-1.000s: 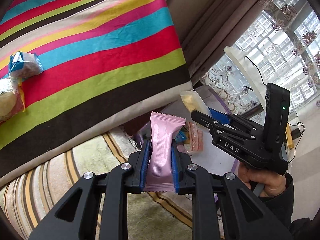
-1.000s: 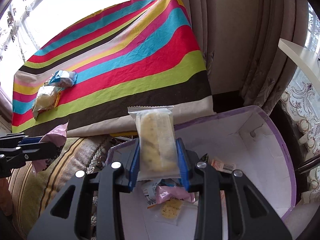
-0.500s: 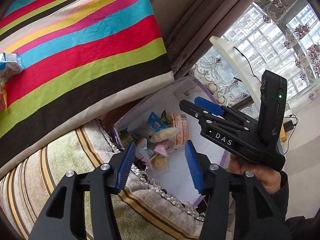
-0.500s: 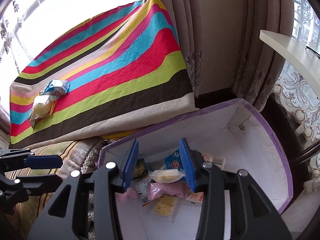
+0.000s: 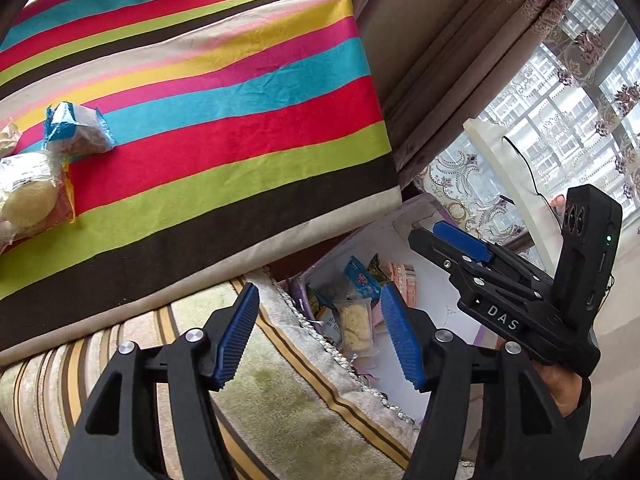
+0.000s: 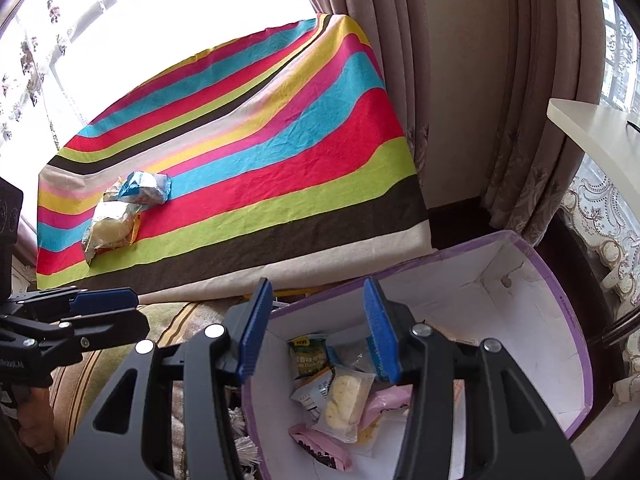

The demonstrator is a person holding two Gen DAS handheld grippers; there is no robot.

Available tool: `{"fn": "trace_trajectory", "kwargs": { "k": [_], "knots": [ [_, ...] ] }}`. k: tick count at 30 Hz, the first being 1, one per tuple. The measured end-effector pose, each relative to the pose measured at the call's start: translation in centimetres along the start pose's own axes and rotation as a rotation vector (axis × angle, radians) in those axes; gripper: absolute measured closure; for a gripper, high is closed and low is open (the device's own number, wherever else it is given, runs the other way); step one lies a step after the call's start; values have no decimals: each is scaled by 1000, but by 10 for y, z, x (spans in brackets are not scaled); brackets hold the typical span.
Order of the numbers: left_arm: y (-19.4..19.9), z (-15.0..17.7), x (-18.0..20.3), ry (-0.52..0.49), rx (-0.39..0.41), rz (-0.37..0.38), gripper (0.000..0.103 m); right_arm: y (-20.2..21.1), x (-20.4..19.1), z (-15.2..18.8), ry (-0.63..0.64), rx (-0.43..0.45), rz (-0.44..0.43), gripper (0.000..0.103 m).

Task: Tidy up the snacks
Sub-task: 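Move both open tools back over the remaining snacks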

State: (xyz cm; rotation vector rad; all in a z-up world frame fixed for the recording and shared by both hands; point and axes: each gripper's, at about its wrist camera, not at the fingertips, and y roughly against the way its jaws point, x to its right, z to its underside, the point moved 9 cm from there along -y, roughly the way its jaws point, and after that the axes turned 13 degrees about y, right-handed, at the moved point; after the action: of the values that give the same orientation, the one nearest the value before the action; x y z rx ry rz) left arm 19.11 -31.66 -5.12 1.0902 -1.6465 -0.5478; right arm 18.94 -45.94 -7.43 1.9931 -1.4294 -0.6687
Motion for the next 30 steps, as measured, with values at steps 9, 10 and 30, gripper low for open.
{"fn": "trace_trajectory", "kwargs": {
  "k": [9,10,30],
  "knots": [
    [36,-23,-65,138,110,-75,40,-3,-42,-24,72,29,-54,49],
    [40,-25,-73,153,122,-85,40,-4,-46,-26,77,32,-60,48],
    [108,-48,-192,382,262,-182,40,-41,-119,-58,126,-31,-159,48]
  ]
}}
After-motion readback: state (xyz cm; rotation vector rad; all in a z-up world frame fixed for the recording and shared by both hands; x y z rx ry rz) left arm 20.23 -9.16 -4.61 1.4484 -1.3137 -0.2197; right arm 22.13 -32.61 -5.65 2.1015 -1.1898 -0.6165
